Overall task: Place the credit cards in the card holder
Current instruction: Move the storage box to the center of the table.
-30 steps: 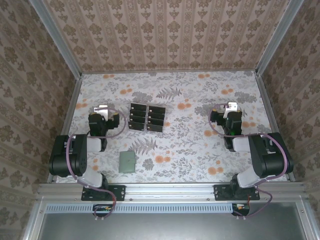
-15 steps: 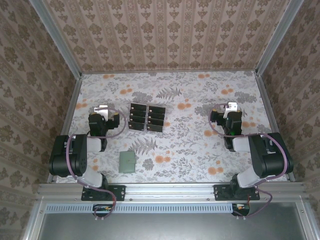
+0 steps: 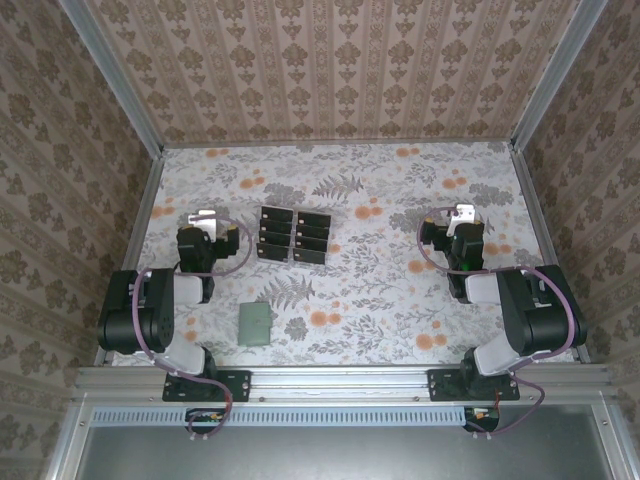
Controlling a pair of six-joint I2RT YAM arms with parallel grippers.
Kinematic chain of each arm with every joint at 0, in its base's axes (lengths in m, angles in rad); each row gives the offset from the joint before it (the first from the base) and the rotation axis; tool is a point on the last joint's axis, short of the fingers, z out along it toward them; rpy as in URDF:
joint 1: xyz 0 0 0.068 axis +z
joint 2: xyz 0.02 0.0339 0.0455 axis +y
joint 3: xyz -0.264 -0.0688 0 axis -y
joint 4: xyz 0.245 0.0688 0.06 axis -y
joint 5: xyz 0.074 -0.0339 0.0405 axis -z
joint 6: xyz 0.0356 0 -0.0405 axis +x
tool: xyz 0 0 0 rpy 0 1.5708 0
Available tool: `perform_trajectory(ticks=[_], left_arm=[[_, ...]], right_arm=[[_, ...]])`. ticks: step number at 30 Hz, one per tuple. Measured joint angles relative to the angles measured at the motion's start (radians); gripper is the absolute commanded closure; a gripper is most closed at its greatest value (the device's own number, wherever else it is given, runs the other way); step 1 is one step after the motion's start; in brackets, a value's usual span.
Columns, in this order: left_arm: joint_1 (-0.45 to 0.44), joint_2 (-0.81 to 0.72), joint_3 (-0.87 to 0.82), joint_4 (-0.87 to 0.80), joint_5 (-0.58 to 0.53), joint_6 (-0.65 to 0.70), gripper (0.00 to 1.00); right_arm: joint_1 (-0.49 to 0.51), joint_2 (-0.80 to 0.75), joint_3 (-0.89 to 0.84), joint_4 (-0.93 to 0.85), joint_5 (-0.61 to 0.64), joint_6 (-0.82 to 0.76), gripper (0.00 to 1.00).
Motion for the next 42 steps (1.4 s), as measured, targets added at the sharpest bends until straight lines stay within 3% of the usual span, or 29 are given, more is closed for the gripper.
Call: perform_trajectory(ticks=[12, 20, 25, 30, 35, 42], left_arm=[[0.007, 0.000, -0.001, 0.005, 0.012, 0.000, 0.00], [-0.008, -0.119, -0.027, -0.018, -0.079, -0.008, 0.00], [-0.034, -0.322, 0.009, -0.197, -0.159, -0.054, 0.00], [-0.033, -0.394, 0.233, -0.496, -0.126, -0.182, 0.00], [-0.036, -0.346, 0.397, -0.675, 0.021, -0.320, 0.00], [-0.076, -0.223, 0.401, -0.738, 0.217, -0.460, 0.00]], right_arm=[[0.000, -0.012, 0.000, -0.018, 0.001, 0.000, 0.00], [-0.001, -0.326, 0.116, -0.386, 0.045, 0.098, 0.00], [-0.005, -0.423, 0.249, -0.634, 0.053, 0.298, 0.00], [0.010, -0.438, 0.288, -0.818, -0.090, 0.416, 0.05], [0.145, -0.438, 0.313, -0.993, -0.158, 0.484, 0.09], [0.433, -0.365, 0.397, -1.131, -0.113, 0.549, 0.11]])
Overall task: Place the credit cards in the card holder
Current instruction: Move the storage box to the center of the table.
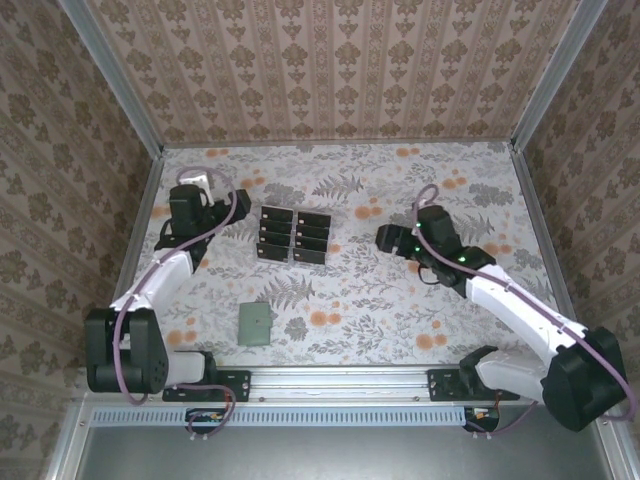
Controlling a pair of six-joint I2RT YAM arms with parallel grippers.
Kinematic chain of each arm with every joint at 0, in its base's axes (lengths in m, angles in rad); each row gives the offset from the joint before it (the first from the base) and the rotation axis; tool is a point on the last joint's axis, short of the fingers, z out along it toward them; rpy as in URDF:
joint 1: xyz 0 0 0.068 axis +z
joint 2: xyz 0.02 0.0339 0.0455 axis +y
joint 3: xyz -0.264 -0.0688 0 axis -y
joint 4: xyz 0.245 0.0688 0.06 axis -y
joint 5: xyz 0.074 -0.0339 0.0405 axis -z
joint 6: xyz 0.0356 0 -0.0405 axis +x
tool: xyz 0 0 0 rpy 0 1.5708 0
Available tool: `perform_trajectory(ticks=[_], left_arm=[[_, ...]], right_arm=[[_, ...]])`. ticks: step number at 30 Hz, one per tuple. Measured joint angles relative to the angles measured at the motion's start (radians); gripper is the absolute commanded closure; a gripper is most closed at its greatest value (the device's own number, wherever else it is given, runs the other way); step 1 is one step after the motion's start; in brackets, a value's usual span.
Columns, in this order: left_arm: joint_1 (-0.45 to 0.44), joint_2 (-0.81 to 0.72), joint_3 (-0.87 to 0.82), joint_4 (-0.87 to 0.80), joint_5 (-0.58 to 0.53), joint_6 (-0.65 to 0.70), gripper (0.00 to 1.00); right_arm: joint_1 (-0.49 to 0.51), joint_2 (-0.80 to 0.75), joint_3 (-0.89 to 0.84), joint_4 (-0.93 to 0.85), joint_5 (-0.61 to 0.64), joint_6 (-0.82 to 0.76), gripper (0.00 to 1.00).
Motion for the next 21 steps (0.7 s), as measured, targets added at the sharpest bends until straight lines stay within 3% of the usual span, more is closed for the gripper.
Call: perform_trajectory(ticks=[9, 21], left_arm=[[-0.013, 0.066, -0.063, 0.101, 0.119, -0.116, 0.00], [-0.053, 0.125, -0.091, 0.203, 0.156, -0.183, 0.00]], right_arm=[[0.219, 0.314, 0.197, -0.047, 0.113, 0.037, 0.13], [0.279, 0.612, 0.435, -0.076, 0.177, 0.037, 0.12]])
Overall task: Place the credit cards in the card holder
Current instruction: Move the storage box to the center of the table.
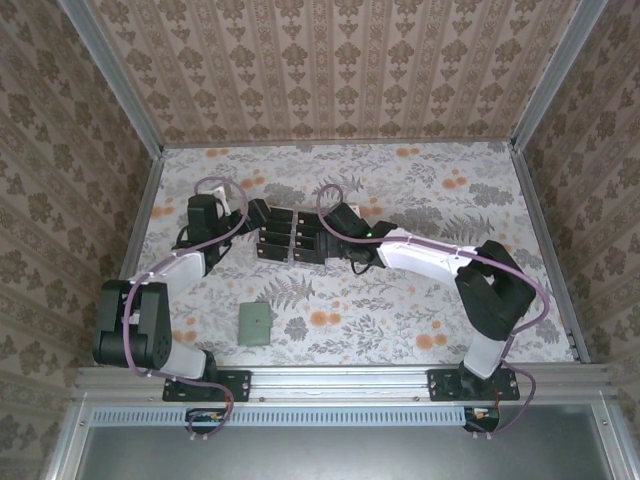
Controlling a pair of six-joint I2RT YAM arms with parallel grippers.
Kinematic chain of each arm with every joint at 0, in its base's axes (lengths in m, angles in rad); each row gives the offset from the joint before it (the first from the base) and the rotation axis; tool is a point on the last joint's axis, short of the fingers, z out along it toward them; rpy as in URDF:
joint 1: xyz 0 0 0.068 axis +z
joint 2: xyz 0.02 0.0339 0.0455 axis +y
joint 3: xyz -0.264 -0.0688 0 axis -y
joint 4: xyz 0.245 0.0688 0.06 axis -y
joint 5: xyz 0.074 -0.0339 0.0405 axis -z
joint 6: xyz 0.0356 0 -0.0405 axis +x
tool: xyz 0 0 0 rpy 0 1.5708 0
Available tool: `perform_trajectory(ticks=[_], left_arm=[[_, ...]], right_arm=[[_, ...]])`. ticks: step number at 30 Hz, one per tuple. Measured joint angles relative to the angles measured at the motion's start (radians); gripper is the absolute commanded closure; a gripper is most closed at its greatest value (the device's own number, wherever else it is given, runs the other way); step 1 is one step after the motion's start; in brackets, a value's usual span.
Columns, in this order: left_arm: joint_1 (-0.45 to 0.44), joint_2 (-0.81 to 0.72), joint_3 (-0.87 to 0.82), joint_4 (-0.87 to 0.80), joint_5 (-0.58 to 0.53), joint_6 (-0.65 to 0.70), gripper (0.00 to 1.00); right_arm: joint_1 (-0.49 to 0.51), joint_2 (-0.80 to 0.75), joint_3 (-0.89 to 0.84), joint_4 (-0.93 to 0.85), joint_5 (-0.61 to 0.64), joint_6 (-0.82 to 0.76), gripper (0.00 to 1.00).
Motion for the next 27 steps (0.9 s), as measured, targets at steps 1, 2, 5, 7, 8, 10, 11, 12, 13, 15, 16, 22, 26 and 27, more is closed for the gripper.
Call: perform_trajectory(ticks=[1, 2, 5, 7, 8, 10, 11, 12, 13, 15, 16, 22, 26, 27], left_arm=[[-0.004, 0.000, -0.003, 0.007, 0.000, -0.002, 0.00], [-0.007, 0.002, -0.006, 0.017, 0.001, -0.006, 0.00], [-0.016, 0.010, -0.017, 0.036, 0.001, -0.016, 0.00], [-0.024, 0.021, -0.024, 0.046, 0.000, -0.024, 0.00], [-0.030, 0.025, -0.027, 0.049, 0.000, -0.024, 0.00], [-0.039, 0.034, -0.035, 0.058, 0.000, -0.028, 0.00], [-0.045, 0.039, -0.038, 0.064, 0.000, -0.031, 0.00], [-0.051, 0.044, -0.039, 0.066, 0.000, -0.032, 0.00], [-0.057, 0.050, -0.039, 0.071, 0.000, -0.035, 0.00], [-0.070, 0.061, -0.039, 0.077, 0.000, -0.039, 0.00], [-0.077, 0.066, -0.039, 0.082, 0.000, -0.043, 0.00], [-0.126, 0.092, -0.039, 0.117, -0.010, -0.059, 0.00], [-0.171, 0.111, -0.034, 0.139, -0.026, -0.077, 0.00], [-0.183, 0.117, -0.031, 0.143, -0.032, -0.081, 0.00]], right_arm=[[0.000, 0.013, 0.009, -0.001, 0.003, 0.000, 0.12], [0.000, 0.026, 0.016, -0.001, 0.006, 0.000, 0.12], [0.000, 0.051, 0.027, -0.004, 0.021, 0.000, 0.12], [0.000, 0.063, 0.030, -0.010, 0.028, 0.000, 0.12], [0.000, 0.068, 0.032, -0.013, 0.031, 0.000, 0.12], [0.000, 0.078, 0.035, -0.017, 0.043, 0.000, 0.12], [0.000, 0.083, 0.038, -0.018, 0.047, 0.000, 0.12], [0.000, 0.087, 0.040, -0.018, 0.050, 0.000, 0.12], [0.000, 0.090, 0.040, -0.018, 0.054, 0.000, 0.12], [0.000, 0.093, 0.042, -0.020, 0.063, 0.000, 0.12], [-0.002, 0.093, 0.042, -0.020, 0.069, 0.000, 0.12], [-0.034, 0.094, 0.042, -0.023, 0.104, 0.020, 0.13], [-0.068, 0.091, 0.024, -0.019, 0.126, 0.036, 0.13], [-0.079, 0.085, 0.013, -0.014, 0.129, 0.042, 0.13]])
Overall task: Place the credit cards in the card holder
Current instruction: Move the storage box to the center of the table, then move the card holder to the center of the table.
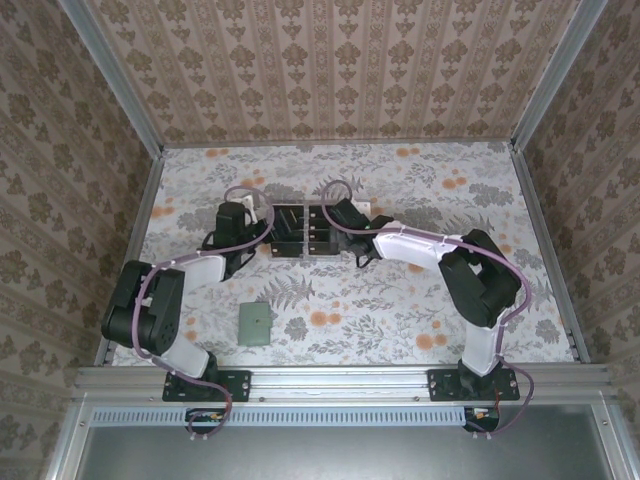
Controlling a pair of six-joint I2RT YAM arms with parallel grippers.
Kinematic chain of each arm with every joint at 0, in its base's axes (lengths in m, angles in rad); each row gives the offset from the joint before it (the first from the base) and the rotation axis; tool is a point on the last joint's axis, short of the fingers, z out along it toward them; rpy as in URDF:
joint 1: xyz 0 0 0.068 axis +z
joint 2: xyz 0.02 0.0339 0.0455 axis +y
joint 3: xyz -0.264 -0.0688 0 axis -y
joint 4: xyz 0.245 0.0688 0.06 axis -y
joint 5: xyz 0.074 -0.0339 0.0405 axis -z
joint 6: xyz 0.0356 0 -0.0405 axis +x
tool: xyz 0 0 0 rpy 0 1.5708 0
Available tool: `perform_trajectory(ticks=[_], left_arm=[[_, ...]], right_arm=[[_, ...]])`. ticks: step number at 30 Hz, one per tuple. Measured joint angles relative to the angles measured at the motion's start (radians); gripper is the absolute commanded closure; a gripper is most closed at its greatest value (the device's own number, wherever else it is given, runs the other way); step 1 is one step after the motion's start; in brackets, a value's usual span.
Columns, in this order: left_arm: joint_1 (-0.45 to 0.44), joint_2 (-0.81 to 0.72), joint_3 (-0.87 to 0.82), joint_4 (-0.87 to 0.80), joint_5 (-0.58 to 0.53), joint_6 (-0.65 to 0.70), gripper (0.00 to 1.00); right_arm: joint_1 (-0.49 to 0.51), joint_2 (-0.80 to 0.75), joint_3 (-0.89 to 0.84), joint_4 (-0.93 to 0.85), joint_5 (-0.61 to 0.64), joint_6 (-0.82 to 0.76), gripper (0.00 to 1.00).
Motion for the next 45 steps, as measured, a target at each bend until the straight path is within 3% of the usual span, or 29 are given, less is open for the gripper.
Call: perform_trajectory(ticks=[14, 27, 40, 45], left_arm=[[-0.204, 0.184, 0.201, 0.043, -0.050, -0.066, 0.00], [-0.346, 0.380, 0.448, 0.034, -0.089, -0.079, 0.00], [-0.283, 0.311, 0.423, 0.004, -0.108, -0.081, 0.00], [-0.217, 0.185, 0.348, -0.019, -0.108, -0.080, 0.00]], right_arm=[[-0.212, -0.145, -0.188, 0.034, 0.006, 0.028, 0.13], [-0.368, -0.200, -0.212, 0.032, -0.033, -0.036, 0.12], [-0.368, -0.467, -0.257, 0.035, -0.233, -0.111, 0.13], [-0.259, -0.597, -0.269, 0.016, -0.252, -0.103, 0.14]])
